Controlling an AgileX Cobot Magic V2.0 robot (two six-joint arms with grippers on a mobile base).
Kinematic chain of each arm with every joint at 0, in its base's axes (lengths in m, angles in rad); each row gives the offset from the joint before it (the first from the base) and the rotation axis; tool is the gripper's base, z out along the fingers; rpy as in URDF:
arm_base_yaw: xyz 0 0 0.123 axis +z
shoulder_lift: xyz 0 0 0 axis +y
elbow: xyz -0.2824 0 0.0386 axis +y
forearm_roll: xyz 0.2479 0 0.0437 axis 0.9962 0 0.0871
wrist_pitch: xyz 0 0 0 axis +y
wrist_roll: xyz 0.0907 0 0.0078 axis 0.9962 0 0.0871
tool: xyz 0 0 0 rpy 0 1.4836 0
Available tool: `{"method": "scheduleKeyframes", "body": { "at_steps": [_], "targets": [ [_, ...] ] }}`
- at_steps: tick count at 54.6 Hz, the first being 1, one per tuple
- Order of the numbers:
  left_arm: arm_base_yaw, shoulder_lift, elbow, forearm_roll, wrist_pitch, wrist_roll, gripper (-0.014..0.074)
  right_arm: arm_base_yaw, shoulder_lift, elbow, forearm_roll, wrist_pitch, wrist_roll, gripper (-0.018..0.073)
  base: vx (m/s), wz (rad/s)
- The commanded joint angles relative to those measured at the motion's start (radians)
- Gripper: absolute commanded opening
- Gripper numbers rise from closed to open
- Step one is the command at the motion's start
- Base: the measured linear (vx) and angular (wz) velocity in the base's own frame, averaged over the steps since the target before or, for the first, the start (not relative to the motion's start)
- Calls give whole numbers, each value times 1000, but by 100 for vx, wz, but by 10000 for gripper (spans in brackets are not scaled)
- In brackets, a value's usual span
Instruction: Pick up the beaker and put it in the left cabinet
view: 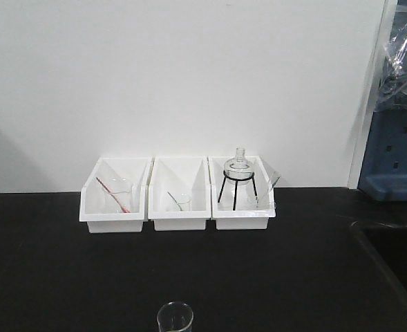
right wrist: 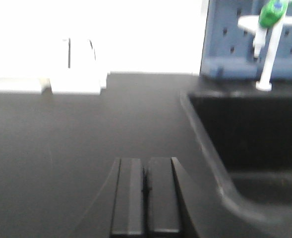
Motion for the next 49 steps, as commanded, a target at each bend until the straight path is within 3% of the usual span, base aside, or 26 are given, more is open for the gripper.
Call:
{"method": "scheduleKeyframes", "body": {
  "at_steps": [1,8,13,19,31,49],
  "targets": [
    [0,-12,-17,-5,-82,-2,-6,-5,-14,2,-10,-197,-9,-8,0,0],
    [0,-12,-17,-5,-82,-2,-6,-5,-13,-10,-2,-383,2,-8,0,0],
    [0,-12,-17,-5,-82,-2,-6,-5,0,-47,1,-489,66,-8,0,0],
    [0,-12,-17,-5,-82,-2,-6,-5,54,-128,1,-474,115,-8,0,0],
    [0,-12,-17,-5,-82,-2,-6,-5,263,-255,1,-458,117,-5,0,0],
    [0,-12,-17,-5,-82,-2,-6,-5,570,-276,1,-465,114,4,0,0]
  ]
}}
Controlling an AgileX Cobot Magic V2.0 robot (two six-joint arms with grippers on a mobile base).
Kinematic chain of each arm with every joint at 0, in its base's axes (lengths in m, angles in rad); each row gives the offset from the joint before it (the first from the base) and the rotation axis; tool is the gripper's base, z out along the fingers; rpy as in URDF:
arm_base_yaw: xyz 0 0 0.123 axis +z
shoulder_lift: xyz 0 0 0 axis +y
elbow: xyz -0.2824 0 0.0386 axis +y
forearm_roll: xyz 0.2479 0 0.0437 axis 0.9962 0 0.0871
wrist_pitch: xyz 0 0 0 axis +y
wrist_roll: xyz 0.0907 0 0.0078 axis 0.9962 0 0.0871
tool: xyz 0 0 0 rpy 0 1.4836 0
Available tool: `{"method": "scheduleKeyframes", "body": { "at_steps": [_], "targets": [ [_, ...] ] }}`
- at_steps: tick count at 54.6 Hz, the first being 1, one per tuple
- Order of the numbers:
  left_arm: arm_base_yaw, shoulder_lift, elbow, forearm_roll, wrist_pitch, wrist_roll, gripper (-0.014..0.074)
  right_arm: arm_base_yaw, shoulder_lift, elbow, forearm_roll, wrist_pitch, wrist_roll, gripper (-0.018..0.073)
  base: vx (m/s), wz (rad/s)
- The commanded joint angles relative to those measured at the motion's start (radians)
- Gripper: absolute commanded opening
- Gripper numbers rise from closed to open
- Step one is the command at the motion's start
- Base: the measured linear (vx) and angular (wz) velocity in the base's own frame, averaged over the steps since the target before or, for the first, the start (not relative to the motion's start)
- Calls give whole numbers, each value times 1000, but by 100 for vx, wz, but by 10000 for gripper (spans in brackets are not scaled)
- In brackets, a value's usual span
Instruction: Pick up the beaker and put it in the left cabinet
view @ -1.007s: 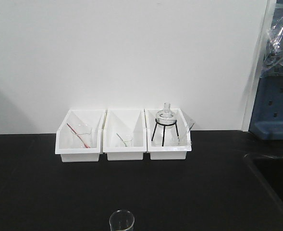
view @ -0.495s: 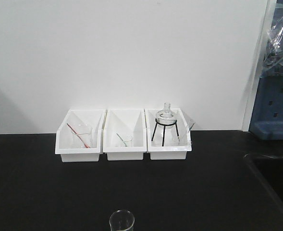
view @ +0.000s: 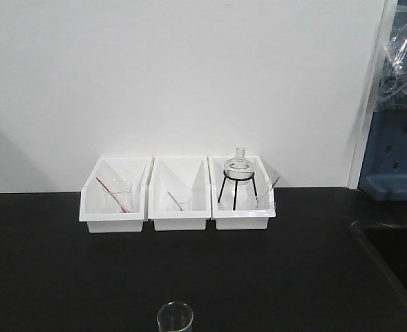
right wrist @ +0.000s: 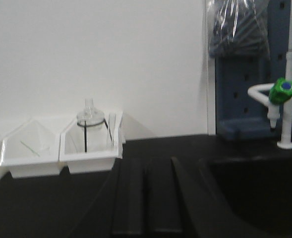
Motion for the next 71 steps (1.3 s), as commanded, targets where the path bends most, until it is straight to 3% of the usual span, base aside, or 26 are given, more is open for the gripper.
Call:
{"method": "scheduleKeyframes", "body": {
  "at_steps": [1,23,39,49,53,60,66,71],
  "targets": [
    [0,-12,-17,-5,-82,-2,-6,-5,89,-37,-2,-83,1,4,0,0],
    [0,-12,-17,-5,-82,-2,-6,-5,365,-37,-2,-269,1,106,0,0],
    [0,-12,-17,-5,-82,-2,-6,-5,648,-37,-2,-353,-11,347,0,0],
    [0,-12,-17,-5,-82,-2,-6,-5,872,-37,-17,-599,-57,512,0,0],
    [0,-12,-17,-5,-82,-2,-6,-5,948,-39,-117,-773,-57,559,0,0],
    [0,-12,-17,-5,-82,-2,-6,-4,1072,-66,-426,-1001,-40,608,0,0],
    [0,-12,-17,-5,-82,-2,-6,15,1152,-133,-658,-1025,6,607,0,0],
    [0,-12,-17,-5,-82,-2,-6,70,1205,-187,-711,-991,6,606,0,0]
  ]
}}
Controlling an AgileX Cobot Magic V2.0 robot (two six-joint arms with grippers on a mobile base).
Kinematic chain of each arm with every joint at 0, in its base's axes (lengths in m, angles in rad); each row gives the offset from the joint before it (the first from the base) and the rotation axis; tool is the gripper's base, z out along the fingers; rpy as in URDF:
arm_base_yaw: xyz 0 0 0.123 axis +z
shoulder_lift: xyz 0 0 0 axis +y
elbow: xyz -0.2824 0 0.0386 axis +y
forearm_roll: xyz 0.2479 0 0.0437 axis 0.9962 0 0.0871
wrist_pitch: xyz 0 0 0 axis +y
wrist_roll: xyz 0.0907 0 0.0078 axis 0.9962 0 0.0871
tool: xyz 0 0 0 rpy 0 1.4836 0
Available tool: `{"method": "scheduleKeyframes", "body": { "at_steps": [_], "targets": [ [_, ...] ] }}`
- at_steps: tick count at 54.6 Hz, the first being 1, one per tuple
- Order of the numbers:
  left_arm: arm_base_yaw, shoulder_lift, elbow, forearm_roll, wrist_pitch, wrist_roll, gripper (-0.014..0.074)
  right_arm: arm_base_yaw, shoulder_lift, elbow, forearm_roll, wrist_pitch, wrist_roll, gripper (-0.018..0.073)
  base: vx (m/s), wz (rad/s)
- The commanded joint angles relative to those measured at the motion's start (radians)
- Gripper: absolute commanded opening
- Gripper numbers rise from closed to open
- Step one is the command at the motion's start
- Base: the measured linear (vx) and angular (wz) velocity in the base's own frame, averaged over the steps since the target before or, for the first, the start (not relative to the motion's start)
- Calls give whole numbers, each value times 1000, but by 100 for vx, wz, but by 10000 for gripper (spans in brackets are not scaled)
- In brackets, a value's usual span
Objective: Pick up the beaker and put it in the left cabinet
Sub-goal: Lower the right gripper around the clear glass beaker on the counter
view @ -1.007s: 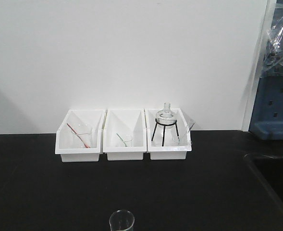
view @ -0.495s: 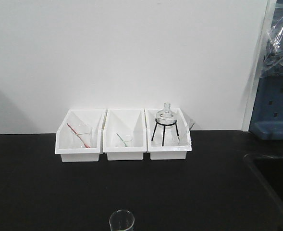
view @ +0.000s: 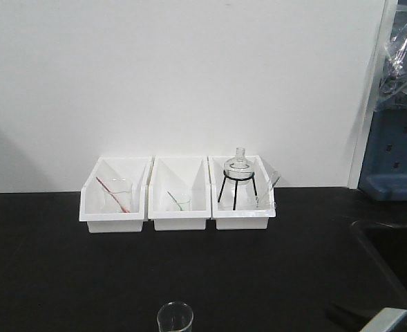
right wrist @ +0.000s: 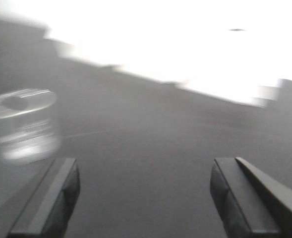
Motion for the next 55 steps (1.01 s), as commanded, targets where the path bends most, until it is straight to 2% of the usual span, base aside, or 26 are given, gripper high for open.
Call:
{"method": "scheduleKeyframes", "body": {
  "at_steps": [1,13,19,26,37,46,55],
  "targets": [
    [0,-12,-17,-5,-82,-2,-6,53,23,-71,-84,-84,10,606,0,0],
    [0,-12,-17,-5,-82,-2,-6,278,123,-240,40,68,10,606,0,0],
    [0,-12,-17,-5,-82,-2,-6,352,166,-307,128,149,10,606,0,0],
    [0,-12,-17,-5,-82,-2,-6,415,216,-378,154,167,10,606,0,0],
    [0,-12,-17,-5,-82,-2,-6,467,297,-469,179,173,26,606,0,0],
    [0,-12,-17,-5,-82,-2,-6,468,354,-525,218,172,55,606,0,0],
    [0,-12,-17,-5,-82,-2,-6,468,407,-594,197,163,90,606,0,0]
  ]
}}
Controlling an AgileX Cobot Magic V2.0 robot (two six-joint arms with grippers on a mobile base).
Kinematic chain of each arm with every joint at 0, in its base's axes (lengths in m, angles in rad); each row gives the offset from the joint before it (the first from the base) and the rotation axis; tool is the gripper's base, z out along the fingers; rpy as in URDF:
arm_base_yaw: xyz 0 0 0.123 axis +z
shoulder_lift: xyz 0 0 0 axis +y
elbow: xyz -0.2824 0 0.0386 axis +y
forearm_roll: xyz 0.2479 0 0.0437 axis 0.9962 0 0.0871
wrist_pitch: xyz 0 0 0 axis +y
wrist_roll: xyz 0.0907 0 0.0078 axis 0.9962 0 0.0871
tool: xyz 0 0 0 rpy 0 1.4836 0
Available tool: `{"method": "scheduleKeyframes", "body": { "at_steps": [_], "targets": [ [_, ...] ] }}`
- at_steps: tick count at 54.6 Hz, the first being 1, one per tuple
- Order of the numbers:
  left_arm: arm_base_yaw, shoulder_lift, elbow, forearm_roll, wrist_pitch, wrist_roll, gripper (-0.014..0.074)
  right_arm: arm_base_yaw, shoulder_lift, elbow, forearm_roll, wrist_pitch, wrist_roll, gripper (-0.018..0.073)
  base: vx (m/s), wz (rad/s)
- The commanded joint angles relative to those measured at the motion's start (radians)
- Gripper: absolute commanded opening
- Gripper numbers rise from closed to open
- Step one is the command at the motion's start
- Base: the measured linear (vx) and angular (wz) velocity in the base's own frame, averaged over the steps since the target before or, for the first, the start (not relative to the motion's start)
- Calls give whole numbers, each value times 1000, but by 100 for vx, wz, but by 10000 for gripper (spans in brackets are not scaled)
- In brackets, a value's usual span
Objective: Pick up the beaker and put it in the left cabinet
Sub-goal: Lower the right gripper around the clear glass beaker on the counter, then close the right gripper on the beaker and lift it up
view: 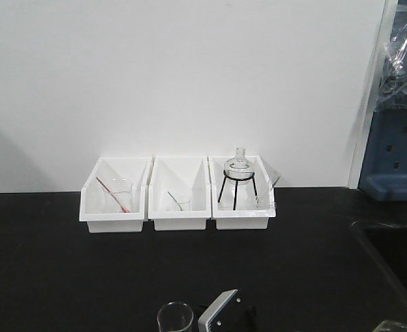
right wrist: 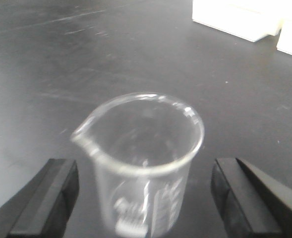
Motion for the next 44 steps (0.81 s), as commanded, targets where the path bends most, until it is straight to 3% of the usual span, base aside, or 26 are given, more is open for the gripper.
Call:
{"method": "scheduleKeyframes", "body": {
  "at_steps": [1,9,21,34,44],
  "targets": [
    [0,-12,-17,-5,-82,-2,-6,-2,-18,-65,3,-83,33,606,0,0],
    [0,-12,-17,-5,-82,-2,-6,10,31,-128,6,-84,95,604,0,0],
    [0,-12,-17,-5,-82,-2,-6,28,79,-203,7,-82,108,584,0,0],
    [0,-12,-17,-5,-82,-2,-6,34,110,-251,10,-78,109,479,0,0],
    [0,-12,-17,-5,-82,-2,-6,34,109,-251,8,-76,176,329,0,0]
  ]
}}
